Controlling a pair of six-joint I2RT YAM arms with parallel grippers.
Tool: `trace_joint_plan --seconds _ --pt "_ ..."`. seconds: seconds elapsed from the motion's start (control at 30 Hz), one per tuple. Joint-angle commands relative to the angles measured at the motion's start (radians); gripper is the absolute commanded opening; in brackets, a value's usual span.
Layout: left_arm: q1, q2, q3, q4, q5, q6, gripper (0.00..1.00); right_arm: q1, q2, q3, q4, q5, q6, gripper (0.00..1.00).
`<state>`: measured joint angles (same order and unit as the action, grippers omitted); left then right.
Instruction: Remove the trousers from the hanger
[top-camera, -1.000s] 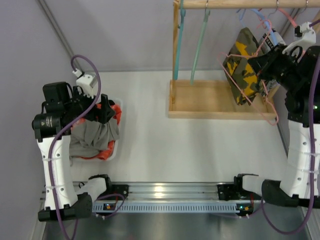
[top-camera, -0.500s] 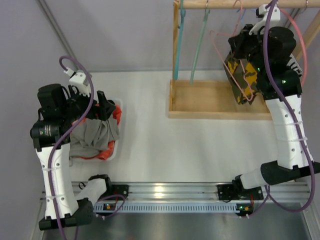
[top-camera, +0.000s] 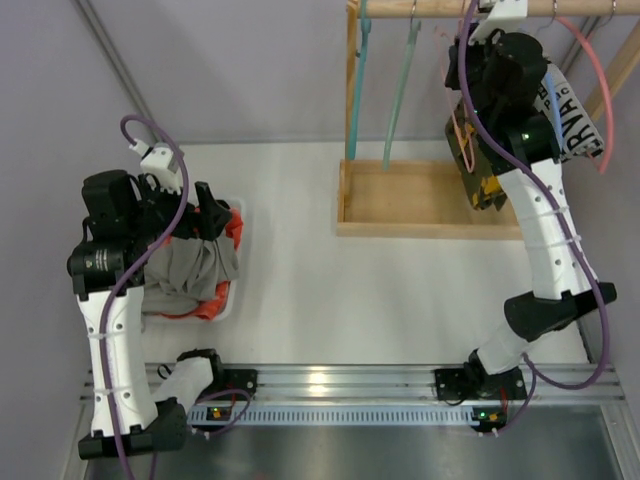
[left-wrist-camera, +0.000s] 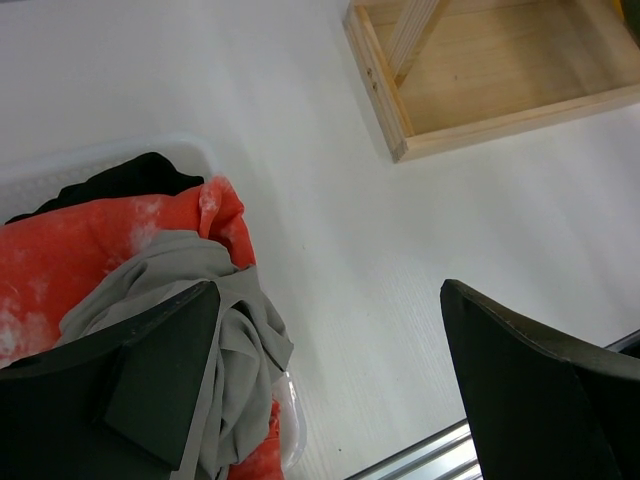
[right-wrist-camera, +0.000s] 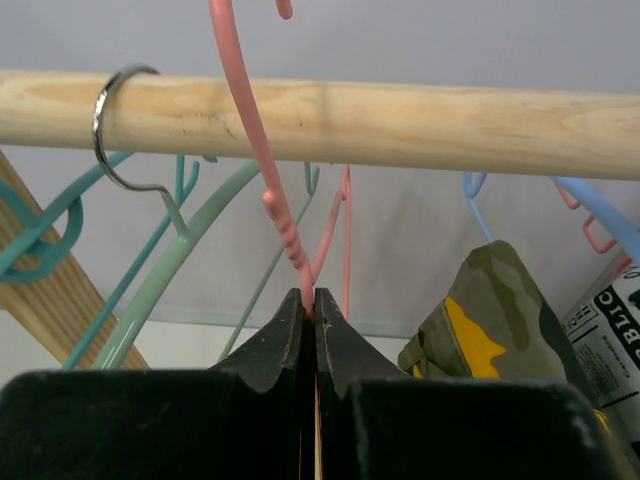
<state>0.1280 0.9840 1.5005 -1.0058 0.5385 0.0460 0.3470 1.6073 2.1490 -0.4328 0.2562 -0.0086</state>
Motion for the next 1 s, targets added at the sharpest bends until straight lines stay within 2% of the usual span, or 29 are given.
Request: trace_joint_plan --seconds 0.0,0.43,0.47,0.5,0.57,0.6,0.63,0.7,0.97 --pt "0.001 -0.018 -0.006 0.076 -0.005 -0.023 0.98 0.023 0.035 0.058 0.057 0.028 -0.042 0.00" --pt "0.001 -0.042 -0.031 0.076 -0.043 -0.017 0.98 0.038 0.117 0.035 0.013 -0.026 -0.024 0.02" --pt "0.001 -0.042 -0.034 0.075 -0.049 -0.018 0.98 0.038 0.115 0.034 0.009 -0.037 -0.018 0.06" --pt "0.001 -0.044 -0.036 0.076 -0.052 -0.015 0.98 0.037 0.114 0.032 0.005 -0.043 -0.017 0.19" --pt "0.001 -0.047 -0.033 0.075 -0.054 -0.012 0.98 0.038 0.092 0.020 -0.017 -0.064 0.001 0.33" --pt "0.001 -0.050 -0.028 0.075 -0.049 -0.014 0.98 0.038 0.080 0.012 -0.024 -0.075 0.004 0.43" --pt "0.001 -0.051 -0.025 0.076 -0.048 -0.014 0.98 0.038 0.066 0.000 -0.024 -0.086 0.002 0.48" --pt "0.001 -0.048 -0.019 0.075 -0.043 -0.014 0.98 0.037 0.017 -0.037 -0.030 -0.100 0.039 0.53" --pt "0.001 -0.045 -0.005 0.075 -0.026 -0.024 0.98 0.035 -0.214 -0.224 -0.069 -0.104 0.058 0.60"
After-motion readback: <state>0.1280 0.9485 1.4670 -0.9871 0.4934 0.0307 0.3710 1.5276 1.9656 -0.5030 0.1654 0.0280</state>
